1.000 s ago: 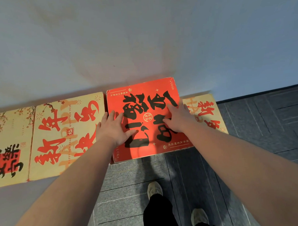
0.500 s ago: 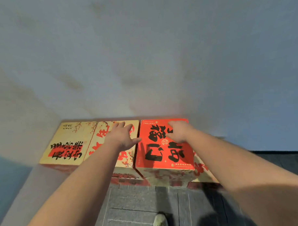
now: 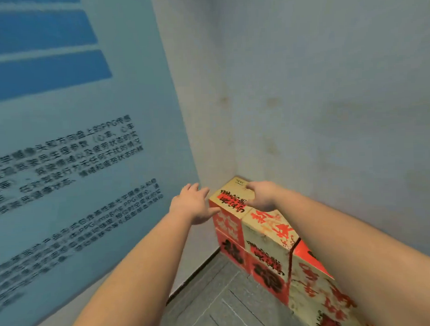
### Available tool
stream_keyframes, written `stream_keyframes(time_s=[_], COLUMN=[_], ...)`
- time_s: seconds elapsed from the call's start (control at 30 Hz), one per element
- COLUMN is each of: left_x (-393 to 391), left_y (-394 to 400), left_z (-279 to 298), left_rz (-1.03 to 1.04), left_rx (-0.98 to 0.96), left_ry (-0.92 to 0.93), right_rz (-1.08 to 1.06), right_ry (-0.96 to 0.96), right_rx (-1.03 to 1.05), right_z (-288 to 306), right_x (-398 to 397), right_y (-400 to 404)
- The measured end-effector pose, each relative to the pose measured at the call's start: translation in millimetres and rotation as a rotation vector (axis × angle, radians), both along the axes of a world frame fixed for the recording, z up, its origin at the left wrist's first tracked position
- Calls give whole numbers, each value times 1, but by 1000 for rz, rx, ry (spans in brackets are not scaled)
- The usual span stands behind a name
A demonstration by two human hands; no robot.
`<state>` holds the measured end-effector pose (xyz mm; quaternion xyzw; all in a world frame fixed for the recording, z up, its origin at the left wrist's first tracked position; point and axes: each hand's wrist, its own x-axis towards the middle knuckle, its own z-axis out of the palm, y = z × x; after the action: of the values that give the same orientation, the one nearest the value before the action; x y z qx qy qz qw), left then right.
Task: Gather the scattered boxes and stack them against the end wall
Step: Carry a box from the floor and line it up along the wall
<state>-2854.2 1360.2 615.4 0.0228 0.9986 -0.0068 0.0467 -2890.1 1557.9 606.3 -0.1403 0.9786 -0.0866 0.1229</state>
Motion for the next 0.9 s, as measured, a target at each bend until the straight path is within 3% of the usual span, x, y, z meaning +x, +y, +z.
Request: stream_keyframes(time_s=[0.27, 0.57, 0.9], left_x=[204, 588, 943], left_y=[-250, -514, -615], left_z=[21, 12, -33], left_rz=[422, 1010, 1652], left_rx=[36, 29, 144], left_ry=[51, 6, 8], right_rz=[381, 959, 1612], right_ry=[46, 19, 23], right_rx=[0, 2, 103], right_z=[43, 30, -3], right_x=[120, 420, 763], right_y=[-275, -622, -868])
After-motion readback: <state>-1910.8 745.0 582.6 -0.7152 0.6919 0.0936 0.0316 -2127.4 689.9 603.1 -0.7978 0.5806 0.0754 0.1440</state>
